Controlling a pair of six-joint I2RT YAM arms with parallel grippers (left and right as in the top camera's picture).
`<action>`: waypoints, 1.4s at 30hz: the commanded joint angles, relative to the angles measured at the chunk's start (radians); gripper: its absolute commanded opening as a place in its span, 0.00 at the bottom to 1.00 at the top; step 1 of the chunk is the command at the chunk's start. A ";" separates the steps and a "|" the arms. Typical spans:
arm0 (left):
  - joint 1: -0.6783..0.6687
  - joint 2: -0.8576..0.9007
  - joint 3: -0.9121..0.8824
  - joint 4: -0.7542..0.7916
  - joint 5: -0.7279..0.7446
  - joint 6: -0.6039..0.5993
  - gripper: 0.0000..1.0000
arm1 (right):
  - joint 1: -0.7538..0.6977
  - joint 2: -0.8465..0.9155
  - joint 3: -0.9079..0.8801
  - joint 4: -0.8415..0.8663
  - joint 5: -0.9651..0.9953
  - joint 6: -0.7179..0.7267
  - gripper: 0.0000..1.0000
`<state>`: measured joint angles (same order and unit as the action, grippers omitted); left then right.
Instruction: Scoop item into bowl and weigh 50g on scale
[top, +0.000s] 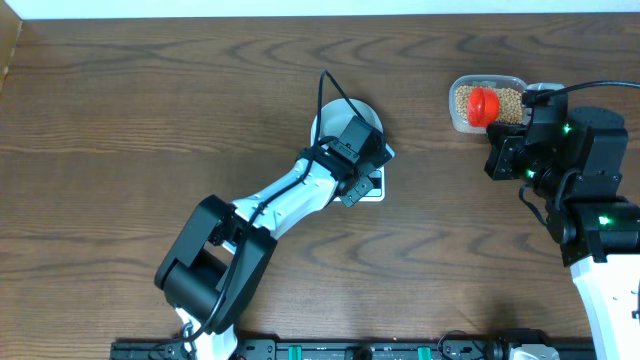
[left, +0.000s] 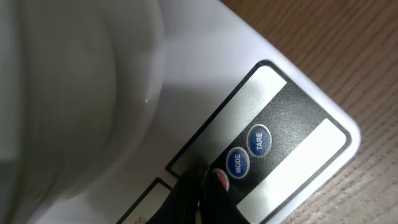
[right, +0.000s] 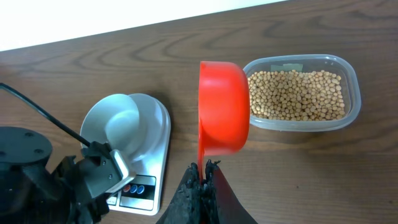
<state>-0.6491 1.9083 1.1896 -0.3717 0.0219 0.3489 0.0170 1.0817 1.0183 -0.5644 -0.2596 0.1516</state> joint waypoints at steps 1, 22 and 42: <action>0.005 0.017 -0.008 0.000 -0.012 0.017 0.08 | -0.003 -0.002 0.021 0.000 0.016 -0.012 0.01; 0.001 0.017 -0.008 0.007 -0.011 0.017 0.07 | -0.002 0.017 0.021 0.000 0.015 -0.011 0.01; -0.022 0.019 -0.008 0.007 -0.016 0.017 0.08 | -0.002 0.017 0.021 0.003 0.015 -0.011 0.01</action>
<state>-0.6704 1.9110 1.1896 -0.3622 0.0162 0.3489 0.0170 1.0954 1.0183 -0.5640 -0.2531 0.1513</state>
